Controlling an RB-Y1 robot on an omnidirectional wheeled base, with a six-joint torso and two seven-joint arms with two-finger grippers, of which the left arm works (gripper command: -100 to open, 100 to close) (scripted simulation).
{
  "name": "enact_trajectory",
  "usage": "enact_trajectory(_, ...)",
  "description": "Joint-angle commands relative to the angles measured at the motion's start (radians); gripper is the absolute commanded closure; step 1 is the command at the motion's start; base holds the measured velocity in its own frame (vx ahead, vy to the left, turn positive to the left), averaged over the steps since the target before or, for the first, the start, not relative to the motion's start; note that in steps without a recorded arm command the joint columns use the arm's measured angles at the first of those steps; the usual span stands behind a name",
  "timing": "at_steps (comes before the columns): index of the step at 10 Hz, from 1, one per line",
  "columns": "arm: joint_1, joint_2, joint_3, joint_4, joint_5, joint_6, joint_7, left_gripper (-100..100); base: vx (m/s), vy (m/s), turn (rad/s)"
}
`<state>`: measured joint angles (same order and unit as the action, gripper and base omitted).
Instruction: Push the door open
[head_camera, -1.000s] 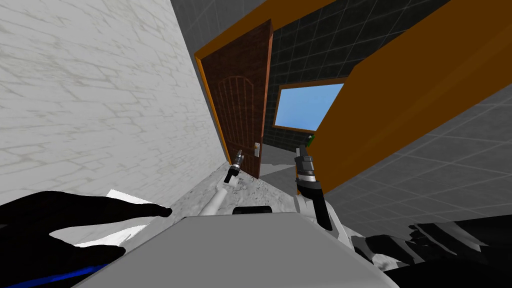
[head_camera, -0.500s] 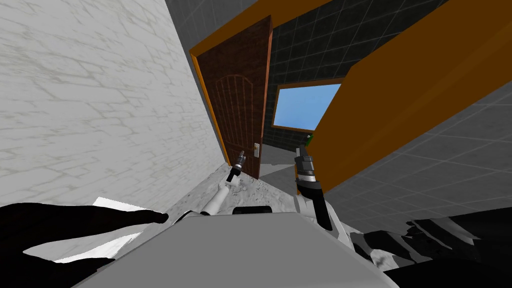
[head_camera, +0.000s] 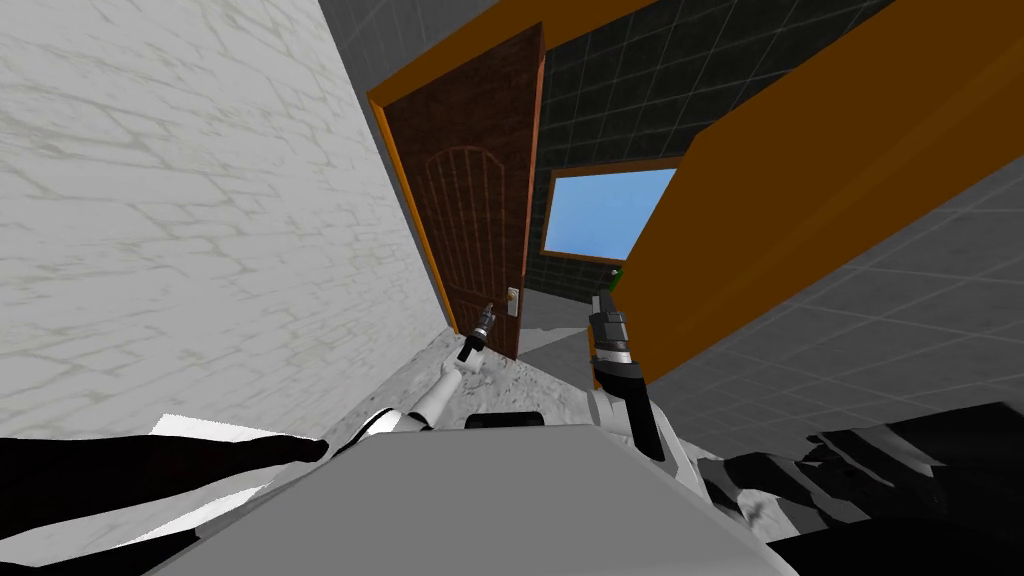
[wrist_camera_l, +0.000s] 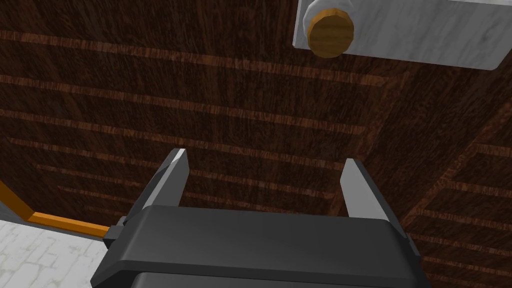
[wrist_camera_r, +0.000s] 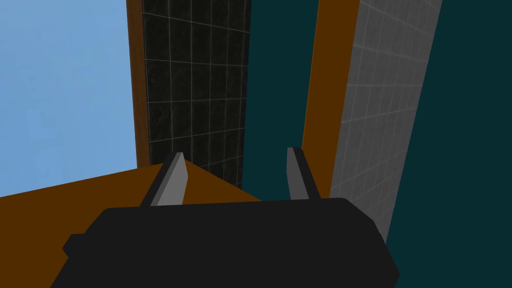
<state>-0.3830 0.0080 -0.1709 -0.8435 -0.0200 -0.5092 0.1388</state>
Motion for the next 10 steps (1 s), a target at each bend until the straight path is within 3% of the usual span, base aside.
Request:
enact_trajectory(1, -0.027, -0.005, -0.006, 0.045, -0.002, 0.002, 0.001, -100, 0.039, 0.029, -0.071)
enact_trajectory(6, -0.099, -0.022, -0.024, 0.168, -0.009, 0.006, 0.005, -100, 0.038, 0.048, -0.068)
enact_trajectory(8, -0.146, -0.037, -0.036, 0.248, -0.013, 0.009, 0.007, -100, 0.067, 0.066, -0.101)
enact_trajectory(10, -0.152, -0.039, -0.038, 0.258, -0.013, 0.009, 0.008, -100, 0.041, 0.041, -0.022)
